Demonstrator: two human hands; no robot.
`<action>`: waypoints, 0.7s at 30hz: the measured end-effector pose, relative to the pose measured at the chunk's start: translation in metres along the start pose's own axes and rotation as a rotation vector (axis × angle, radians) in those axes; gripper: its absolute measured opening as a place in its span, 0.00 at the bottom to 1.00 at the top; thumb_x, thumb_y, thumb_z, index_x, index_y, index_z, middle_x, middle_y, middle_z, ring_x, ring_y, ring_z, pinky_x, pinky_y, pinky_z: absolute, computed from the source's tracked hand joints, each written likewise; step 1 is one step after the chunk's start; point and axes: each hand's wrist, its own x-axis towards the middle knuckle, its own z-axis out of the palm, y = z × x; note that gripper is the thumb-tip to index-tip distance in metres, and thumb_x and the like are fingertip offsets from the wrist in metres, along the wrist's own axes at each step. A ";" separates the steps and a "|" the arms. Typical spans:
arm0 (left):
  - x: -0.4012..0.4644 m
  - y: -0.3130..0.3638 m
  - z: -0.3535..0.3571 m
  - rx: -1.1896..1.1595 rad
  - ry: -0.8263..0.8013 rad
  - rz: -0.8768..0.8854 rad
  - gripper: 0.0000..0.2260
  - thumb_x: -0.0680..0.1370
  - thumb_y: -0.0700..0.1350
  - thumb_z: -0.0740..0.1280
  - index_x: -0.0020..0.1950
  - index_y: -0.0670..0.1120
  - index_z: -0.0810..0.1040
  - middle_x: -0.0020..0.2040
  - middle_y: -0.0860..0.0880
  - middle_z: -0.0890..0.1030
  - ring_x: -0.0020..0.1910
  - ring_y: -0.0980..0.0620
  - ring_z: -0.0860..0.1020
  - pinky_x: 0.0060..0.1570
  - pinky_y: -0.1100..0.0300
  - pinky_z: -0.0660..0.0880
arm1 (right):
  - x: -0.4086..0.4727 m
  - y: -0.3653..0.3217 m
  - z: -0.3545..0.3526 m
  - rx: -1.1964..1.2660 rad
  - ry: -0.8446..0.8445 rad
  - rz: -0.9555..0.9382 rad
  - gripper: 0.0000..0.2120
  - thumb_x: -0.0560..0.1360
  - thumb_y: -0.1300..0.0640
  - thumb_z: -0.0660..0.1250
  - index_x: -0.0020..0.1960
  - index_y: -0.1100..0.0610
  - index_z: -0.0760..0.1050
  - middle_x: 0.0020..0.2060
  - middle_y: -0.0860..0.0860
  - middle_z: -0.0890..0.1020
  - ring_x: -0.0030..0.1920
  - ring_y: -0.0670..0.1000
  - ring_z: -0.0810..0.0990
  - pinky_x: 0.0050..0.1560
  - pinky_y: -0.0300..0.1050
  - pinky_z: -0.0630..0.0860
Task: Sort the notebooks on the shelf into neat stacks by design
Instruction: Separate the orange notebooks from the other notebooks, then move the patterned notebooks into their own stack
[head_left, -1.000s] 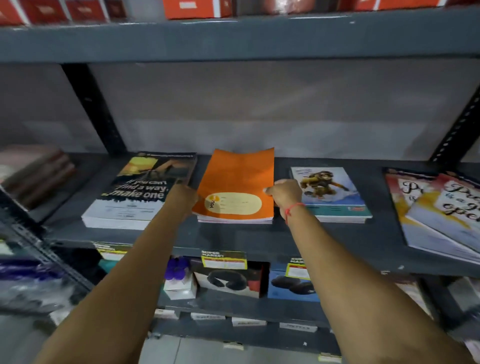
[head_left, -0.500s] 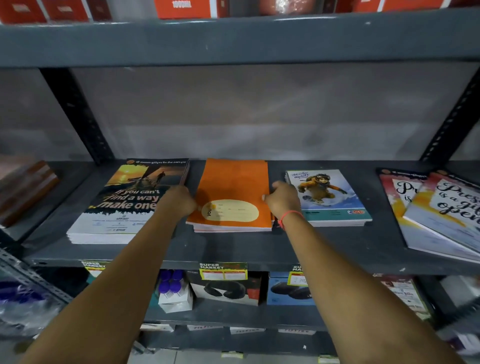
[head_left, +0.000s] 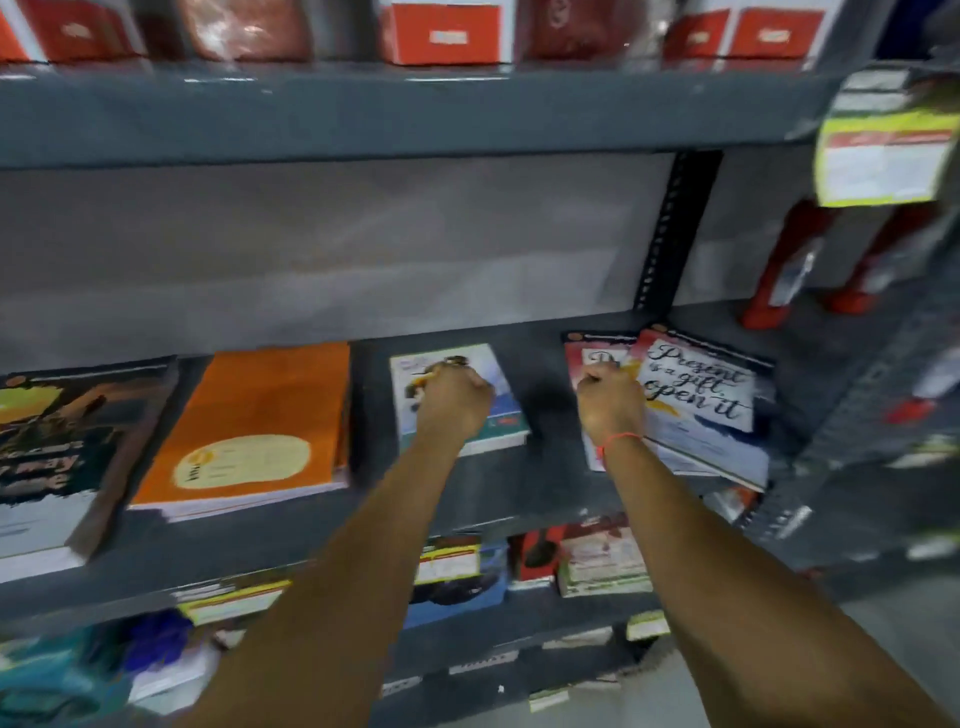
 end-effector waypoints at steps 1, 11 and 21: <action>-0.004 0.017 0.018 -0.017 -0.050 0.039 0.13 0.75 0.42 0.61 0.51 0.38 0.82 0.54 0.37 0.82 0.55 0.39 0.79 0.54 0.52 0.76 | 0.007 0.015 -0.011 -0.009 0.013 0.035 0.15 0.74 0.64 0.57 0.53 0.59 0.81 0.55 0.61 0.82 0.54 0.62 0.79 0.50 0.45 0.75; 0.006 0.119 0.131 -0.067 -0.300 -0.046 0.15 0.77 0.44 0.64 0.58 0.35 0.74 0.58 0.37 0.79 0.55 0.39 0.78 0.48 0.52 0.75 | 0.055 0.147 -0.095 -0.177 -0.113 0.429 0.19 0.77 0.60 0.56 0.65 0.67 0.68 0.66 0.65 0.71 0.66 0.65 0.71 0.66 0.52 0.66; 0.025 0.128 0.149 0.037 -0.214 -0.236 0.15 0.75 0.37 0.63 0.61 0.36 0.72 0.60 0.37 0.78 0.57 0.38 0.78 0.54 0.51 0.76 | 0.073 0.171 -0.106 0.044 -0.047 0.519 0.18 0.75 0.62 0.61 0.63 0.67 0.72 0.63 0.62 0.75 0.63 0.60 0.75 0.52 0.46 0.71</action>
